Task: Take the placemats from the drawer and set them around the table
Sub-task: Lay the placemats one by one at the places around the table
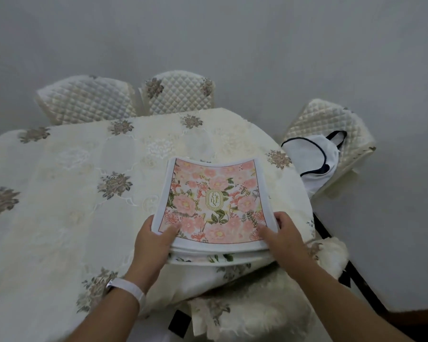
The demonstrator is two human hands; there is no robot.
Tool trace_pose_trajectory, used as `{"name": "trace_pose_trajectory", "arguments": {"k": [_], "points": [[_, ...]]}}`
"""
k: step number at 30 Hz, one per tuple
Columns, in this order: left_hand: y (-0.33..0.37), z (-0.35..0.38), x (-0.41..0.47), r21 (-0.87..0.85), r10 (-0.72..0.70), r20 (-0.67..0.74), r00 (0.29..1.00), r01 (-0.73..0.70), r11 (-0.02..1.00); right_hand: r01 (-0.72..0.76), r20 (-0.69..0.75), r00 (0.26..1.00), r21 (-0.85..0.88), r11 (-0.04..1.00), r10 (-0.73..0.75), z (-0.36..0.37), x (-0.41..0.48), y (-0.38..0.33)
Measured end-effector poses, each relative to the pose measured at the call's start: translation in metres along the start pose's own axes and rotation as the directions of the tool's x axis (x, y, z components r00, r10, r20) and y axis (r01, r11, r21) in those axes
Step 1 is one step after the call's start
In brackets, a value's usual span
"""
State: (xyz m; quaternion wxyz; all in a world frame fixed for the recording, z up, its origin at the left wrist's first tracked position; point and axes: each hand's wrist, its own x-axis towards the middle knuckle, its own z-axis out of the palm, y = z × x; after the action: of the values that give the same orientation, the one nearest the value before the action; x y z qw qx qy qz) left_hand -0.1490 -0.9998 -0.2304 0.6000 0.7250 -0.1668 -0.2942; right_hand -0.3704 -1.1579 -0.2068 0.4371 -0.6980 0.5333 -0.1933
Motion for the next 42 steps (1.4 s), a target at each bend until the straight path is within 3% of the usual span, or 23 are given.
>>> {"name": "trace_pose_trajectory", "arguments": {"k": [14, 22, 30, 36, 42], "points": [[0.016, 0.023, 0.123, 0.075, -0.04, -0.239, 0.97, 0.059, 0.995, 0.116, 0.209, 0.969, 0.076, 0.99, -0.13, 0.046, 0.176, -0.038], [-0.008, 0.049, 0.204, 0.038, -0.061, -0.255, 0.965, 0.073, 0.997, 0.195, 0.223, 0.958, -0.034, 0.98, -0.183, 0.084, 0.281, -0.034], [-0.042, 0.056, 0.273, 0.045, -0.023, -0.274, 0.962, 0.036, 0.998, 0.141, 0.216, 0.969, -0.08, 0.987, -0.121, 0.139, 0.342, -0.007], [-0.074, 0.05, 0.286, 0.252, -0.075, -0.302, 0.95, 0.156, 0.955, 0.028, 0.265, 0.964, -0.19, 0.981, 0.024, 0.148, 0.354, 0.012], [-0.072, 0.042, 0.29, 0.326, -0.028, -0.281, 0.959, 0.123, 0.937, -0.05, 0.196, 0.977, -0.175, 0.983, 0.085, 0.156, 0.358, 0.008]]}}
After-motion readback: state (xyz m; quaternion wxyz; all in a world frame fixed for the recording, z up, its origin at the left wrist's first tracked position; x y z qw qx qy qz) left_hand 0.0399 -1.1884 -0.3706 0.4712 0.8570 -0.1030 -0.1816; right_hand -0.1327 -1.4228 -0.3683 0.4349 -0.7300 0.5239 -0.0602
